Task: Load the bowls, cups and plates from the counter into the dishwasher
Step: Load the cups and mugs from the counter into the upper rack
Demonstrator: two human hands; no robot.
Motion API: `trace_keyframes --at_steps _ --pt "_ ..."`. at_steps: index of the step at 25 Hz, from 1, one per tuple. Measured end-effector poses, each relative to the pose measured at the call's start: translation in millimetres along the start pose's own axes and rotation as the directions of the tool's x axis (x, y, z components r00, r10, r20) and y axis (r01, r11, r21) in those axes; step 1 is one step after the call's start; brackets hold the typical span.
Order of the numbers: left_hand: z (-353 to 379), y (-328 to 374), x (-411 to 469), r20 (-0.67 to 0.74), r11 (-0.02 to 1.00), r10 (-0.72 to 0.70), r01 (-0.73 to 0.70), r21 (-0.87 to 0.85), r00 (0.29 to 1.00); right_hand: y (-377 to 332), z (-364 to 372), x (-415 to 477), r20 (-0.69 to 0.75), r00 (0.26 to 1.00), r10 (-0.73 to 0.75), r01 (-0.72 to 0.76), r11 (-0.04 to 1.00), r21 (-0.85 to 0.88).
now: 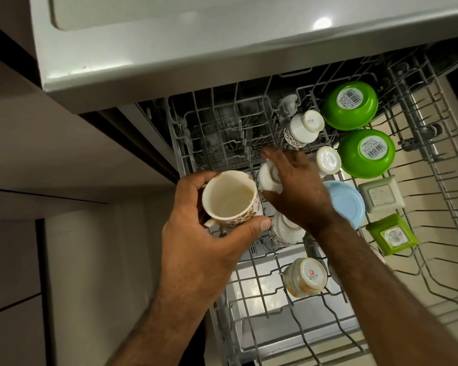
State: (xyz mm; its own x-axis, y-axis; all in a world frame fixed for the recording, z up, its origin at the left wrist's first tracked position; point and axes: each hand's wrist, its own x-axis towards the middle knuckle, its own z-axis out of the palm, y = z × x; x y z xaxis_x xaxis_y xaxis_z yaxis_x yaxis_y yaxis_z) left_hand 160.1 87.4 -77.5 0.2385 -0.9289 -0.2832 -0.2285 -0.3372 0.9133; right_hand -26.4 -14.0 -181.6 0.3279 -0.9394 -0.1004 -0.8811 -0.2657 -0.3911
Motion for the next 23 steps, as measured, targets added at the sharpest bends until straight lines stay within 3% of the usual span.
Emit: trace_keyframes --at_steps 4,7,10,12,13,15,16,20,23 --pt "2 -1 7 -0.001 0.999 -0.029 0.029 -0.029 1.0 3 -4 0 0.135 0.99 0.044 -0.05 0.998 0.041" --pt "3 -5 15 -0.004 0.993 -0.074 0.074 -0.093 0.997 3 -9 -4 0.137 0.99 0.041 -0.055 0.994 0.1" --pt "6 -6 21 0.007 0.981 -0.097 0.097 -0.168 0.995 -1 -15 -14 0.047 0.997 0.065 -0.078 0.913 0.401" --pt "10 -4 25 0.022 0.97 -0.106 0.108 -0.218 0.994 -9 -20 -24 0.045 0.997 0.059 -0.073 0.674 0.735" --pt "13 -3 28 0.035 0.961 -0.119 0.124 -0.249 0.992 -16 -22 -30 0.059 0.998 0.038 -0.07 0.479 0.875" --pt "18 -5 34 0.078 0.949 -0.127 0.144 -0.281 0.989 -32 -23 -37 0.097 0.995 0.016 -0.098 0.095 0.991" --pt "21 -6 36 0.101 0.944 -0.114 0.14 -0.298 0.988 -40 -23 -38 0.108 0.994 0.032 -0.108 0.003 0.994" --pt "26 -8 39 0.098 0.931 -0.113 0.139 -0.339 0.989 -53 -21 -34 0.096 0.966 0.238 -0.102 0.012 0.995" --pt "25 -5 35 0.062 0.958 -0.126 0.137 -0.252 0.99 -43 -32 -12 0.023 0.917 0.398 -0.107 0.189 0.976"
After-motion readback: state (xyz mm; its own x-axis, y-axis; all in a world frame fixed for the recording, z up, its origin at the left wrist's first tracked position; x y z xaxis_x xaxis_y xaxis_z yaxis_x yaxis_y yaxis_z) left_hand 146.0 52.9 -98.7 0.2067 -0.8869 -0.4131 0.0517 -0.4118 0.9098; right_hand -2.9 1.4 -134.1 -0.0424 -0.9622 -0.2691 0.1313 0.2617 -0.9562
